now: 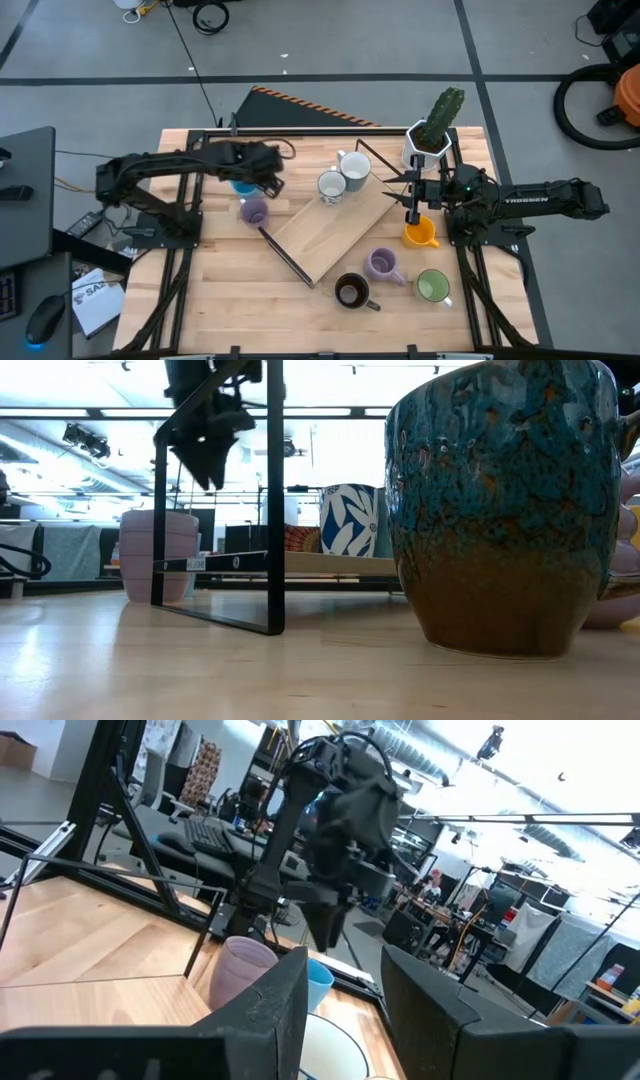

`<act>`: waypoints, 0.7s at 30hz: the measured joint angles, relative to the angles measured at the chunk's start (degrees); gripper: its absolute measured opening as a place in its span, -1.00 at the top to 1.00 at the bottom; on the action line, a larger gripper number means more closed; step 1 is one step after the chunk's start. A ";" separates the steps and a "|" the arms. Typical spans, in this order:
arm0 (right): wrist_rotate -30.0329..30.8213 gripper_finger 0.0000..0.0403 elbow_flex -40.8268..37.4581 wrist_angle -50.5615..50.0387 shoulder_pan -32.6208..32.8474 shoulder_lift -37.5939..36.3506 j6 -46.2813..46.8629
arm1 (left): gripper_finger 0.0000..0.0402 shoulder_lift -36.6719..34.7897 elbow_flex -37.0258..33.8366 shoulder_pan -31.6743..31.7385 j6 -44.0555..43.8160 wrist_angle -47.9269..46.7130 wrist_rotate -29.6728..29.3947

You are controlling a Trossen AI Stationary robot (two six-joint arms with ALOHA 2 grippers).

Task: Place coffee mugs
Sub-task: Put the light blue mug on the shelf

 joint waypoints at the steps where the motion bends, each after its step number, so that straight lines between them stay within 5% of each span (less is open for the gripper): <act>1: 0.02 0.33 0.00 -0.13 0.00 0.00 0.00 | 0.22 -0.70 -0.94 1.05 -1.11 0.03 0.14; 5: 0.04 0.33 0.00 -0.31 0.00 0.02 -0.09 | 0.22 -1.70 -4.33 4.05 -3.45 1.37 0.85; 12: 0.07 0.33 0.00 -0.33 -0.04 0.00 -0.43 | 0.22 -1.61 -10.80 7.31 -3.07 8.02 11.84; 21: 0.13 0.33 0.00 -0.34 -0.11 0.02 -0.68 | 0.22 -0.77 -11.65 8.75 -3.58 8.38 13.13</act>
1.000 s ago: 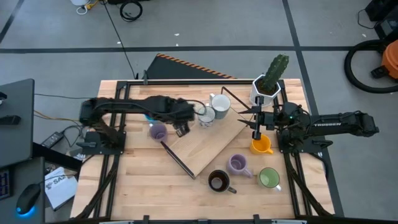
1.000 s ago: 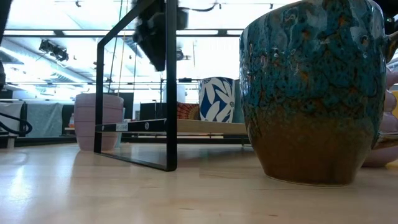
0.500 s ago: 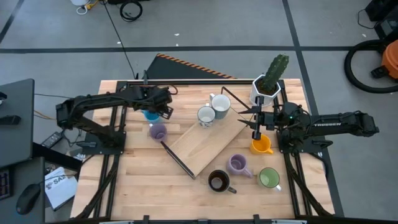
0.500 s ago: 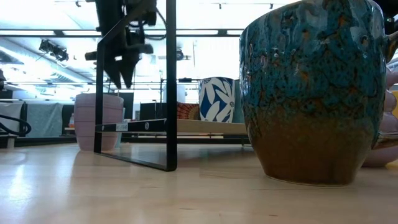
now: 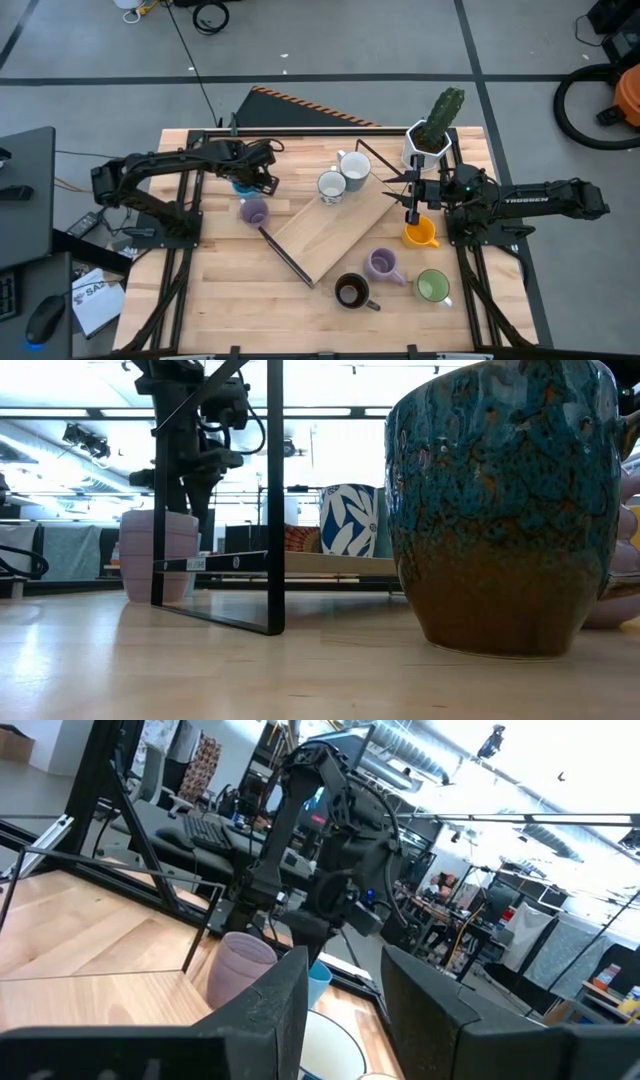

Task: Place coffee mugs
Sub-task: Put the light blue mug on the shelf

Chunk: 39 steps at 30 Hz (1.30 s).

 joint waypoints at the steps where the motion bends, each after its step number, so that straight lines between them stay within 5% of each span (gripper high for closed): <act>1: 0.00 0.33 0.00 0.02 0.00 0.00 0.00 | 0.22 0.38 0.00 0.00 0.24 -0.26 0.00; 18: 0.18 0.33 0.00 0.08 -0.02 0.00 0.02 | 0.25 10.19 0.00 -0.07 5.50 1.21 2.13; 31: 0.48 0.33 0.00 0.09 0.00 -0.02 0.00 | 0.84 10.14 0.02 -0.11 9.11 2.12 1.95; 39: 0.55 0.33 0.00 0.11 0.00 -0.02 -0.24 | 0.86 10.05 1.04 -0.13 11.27 2.50 2.48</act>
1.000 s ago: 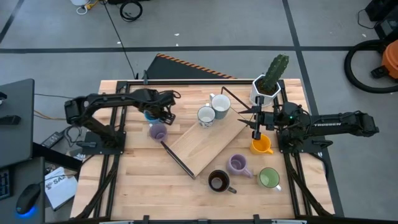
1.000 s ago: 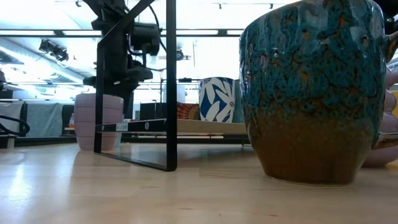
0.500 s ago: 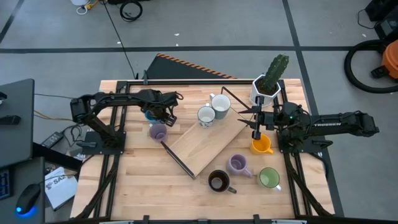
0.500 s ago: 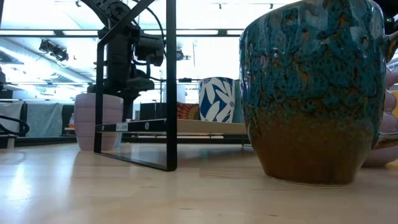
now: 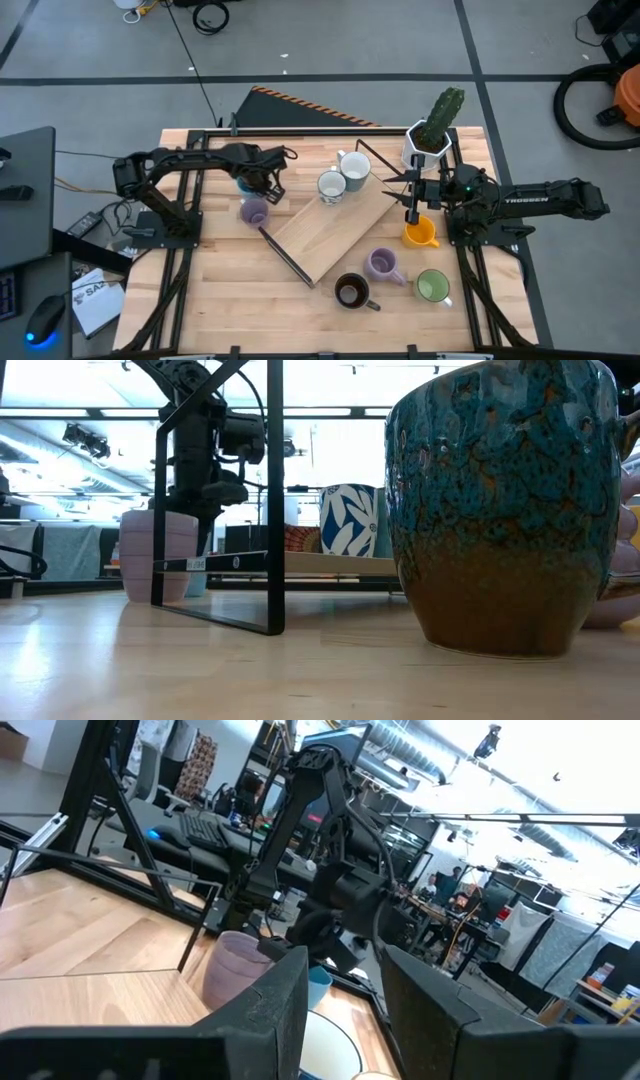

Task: Place coffee mugs
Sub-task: Put the light blue mug on the shelf

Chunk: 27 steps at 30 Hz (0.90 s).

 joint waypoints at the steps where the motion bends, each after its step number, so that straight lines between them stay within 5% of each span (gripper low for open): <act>1: 0.00 0.33 0.00 0.10 0.00 0.00 0.00 | 0.86 0.00 0.65 0.00 0.02 -0.03 0.01; 18: 0.00 0.33 0.00 0.19 -0.02 0.00 0.00 | 0.85 -0.04 14.51 -3.79 3.52 -2.13 1.35; 22: 0.00 0.33 0.00 0.19 0.00 0.00 0.00 | 0.85 -0.07 17.23 -6.88 14.79 -2.33 5.30; 27: 0.00 0.33 0.00 0.17 0.00 0.00 0.00 | 0.84 -0.09 18.39 -13.62 39.40 -5.10 5.20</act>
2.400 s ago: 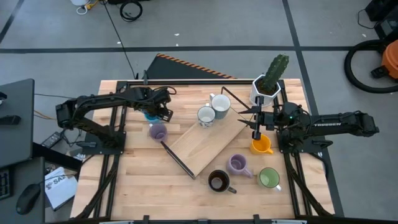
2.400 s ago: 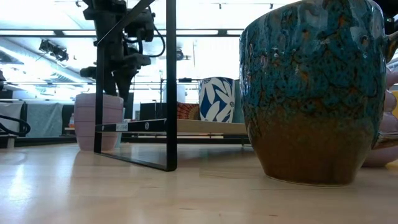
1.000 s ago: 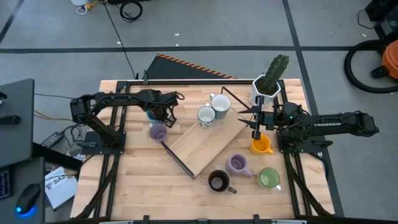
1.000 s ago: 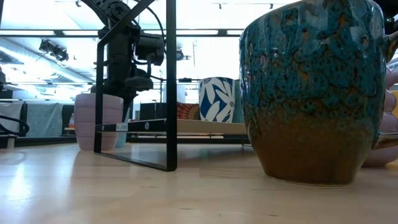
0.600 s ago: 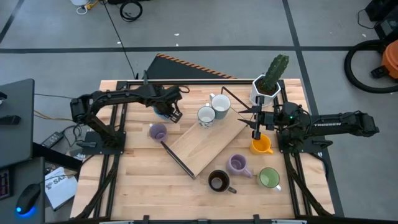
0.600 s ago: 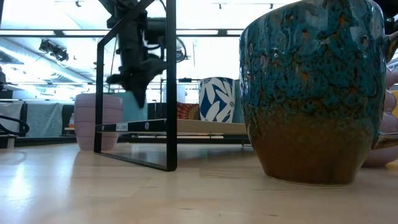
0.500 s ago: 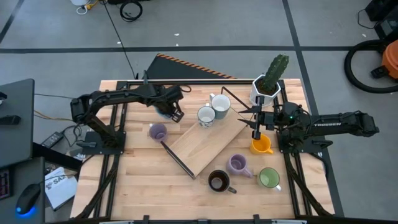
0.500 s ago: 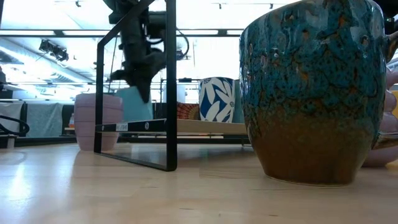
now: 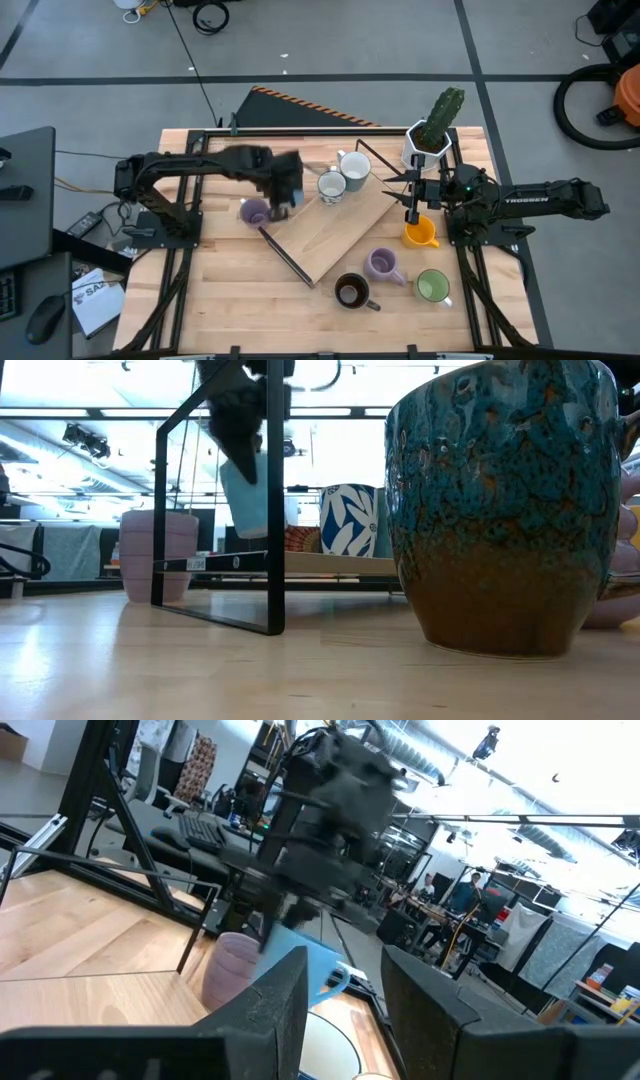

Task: Place coffee mugs
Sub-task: Put the light blue mug on the shelf

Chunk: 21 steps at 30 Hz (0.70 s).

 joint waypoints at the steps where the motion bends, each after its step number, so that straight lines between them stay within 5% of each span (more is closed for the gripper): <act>1: 0.00 0.33 0.00 0.00 -0.01 0.00 0.00 | 0.84 0.00 0.00 -1.37 4.25 -0.25 -1.37; 7: 0.00 0.33 0.00 0.00 0.00 0.00 0.00 | 0.84 0.02 0.00 -7.12 16.70 -0.04 -11.22; 12: 0.00 0.33 0.00 0.00 -0.01 0.00 0.00 | 0.84 0.02 0.02 -9.83 17.18 0.03 -12.72; 21: -0.02 0.33 0.02 0.78 -0.01 0.00 0.01 | 0.84 0.51 0.18 -7.54 -18.06 5.65 -3.66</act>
